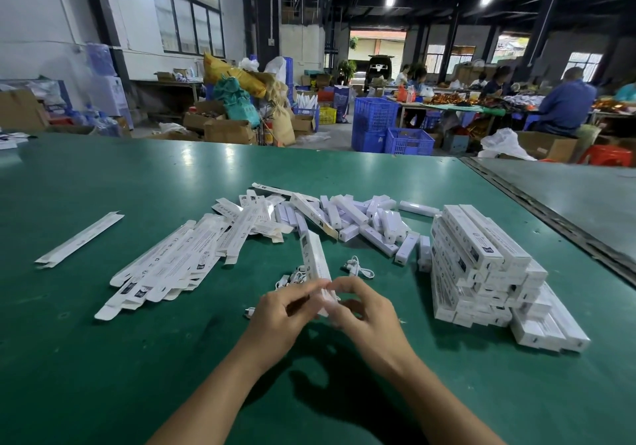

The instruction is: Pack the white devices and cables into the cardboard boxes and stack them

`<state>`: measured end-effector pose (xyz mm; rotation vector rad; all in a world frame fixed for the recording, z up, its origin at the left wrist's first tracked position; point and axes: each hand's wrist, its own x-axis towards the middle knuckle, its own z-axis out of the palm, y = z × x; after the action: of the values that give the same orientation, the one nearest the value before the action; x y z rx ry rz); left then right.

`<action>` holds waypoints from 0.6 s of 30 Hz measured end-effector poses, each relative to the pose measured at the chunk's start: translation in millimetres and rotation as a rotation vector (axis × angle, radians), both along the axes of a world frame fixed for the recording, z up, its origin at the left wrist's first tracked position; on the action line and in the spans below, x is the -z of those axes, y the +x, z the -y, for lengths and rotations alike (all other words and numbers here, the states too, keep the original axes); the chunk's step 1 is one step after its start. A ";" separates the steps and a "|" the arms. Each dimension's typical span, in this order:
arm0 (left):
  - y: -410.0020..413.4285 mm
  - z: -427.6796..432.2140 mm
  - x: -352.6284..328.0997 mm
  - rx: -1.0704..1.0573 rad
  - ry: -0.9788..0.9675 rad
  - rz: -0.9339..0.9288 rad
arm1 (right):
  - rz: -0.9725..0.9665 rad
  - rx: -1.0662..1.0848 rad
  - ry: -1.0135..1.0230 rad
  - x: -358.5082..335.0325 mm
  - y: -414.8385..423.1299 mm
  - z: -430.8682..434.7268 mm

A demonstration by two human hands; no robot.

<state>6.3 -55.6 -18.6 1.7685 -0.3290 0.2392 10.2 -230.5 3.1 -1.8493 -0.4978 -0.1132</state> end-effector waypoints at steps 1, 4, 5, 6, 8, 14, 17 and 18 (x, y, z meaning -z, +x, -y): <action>-0.6 0.9 0.0 0.020 0.032 0.007 | -0.026 0.034 -0.001 -0.8 -1.2 -1.2; -1.3 1.6 -0.6 0.071 0.060 -0.013 | -0.119 0.106 0.030 -6.3 0.4 -1.0; -2.0 1.0 -0.5 0.081 0.048 -0.029 | -0.157 0.090 0.049 -8.4 2.4 1.2; -3.3 1.0 -1.1 0.089 0.027 -0.044 | -0.173 0.085 0.051 -9.2 4.5 4.2; -4.9 1.2 -1.5 0.065 0.010 -0.062 | -0.147 0.181 -0.009 -8.9 10.0 11.4; 5.4 -2.9 7.5 -0.233 0.077 -0.015 | 0.087 0.659 -0.276 -13.3 31.7 43.3; 8.0 -5.0 10.8 -0.264 0.126 -0.016 | 0.011 0.675 -0.507 -10.0 40.1 59.2; 8.9 -5.6 12.6 -0.259 0.139 -0.019 | -0.037 0.658 -0.617 -6.6 39.4 60.1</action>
<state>15.2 -50.0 -31.2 1.9497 -0.1033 0.3914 49.6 -290.6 9.7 -2.5594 0.1496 -0.4000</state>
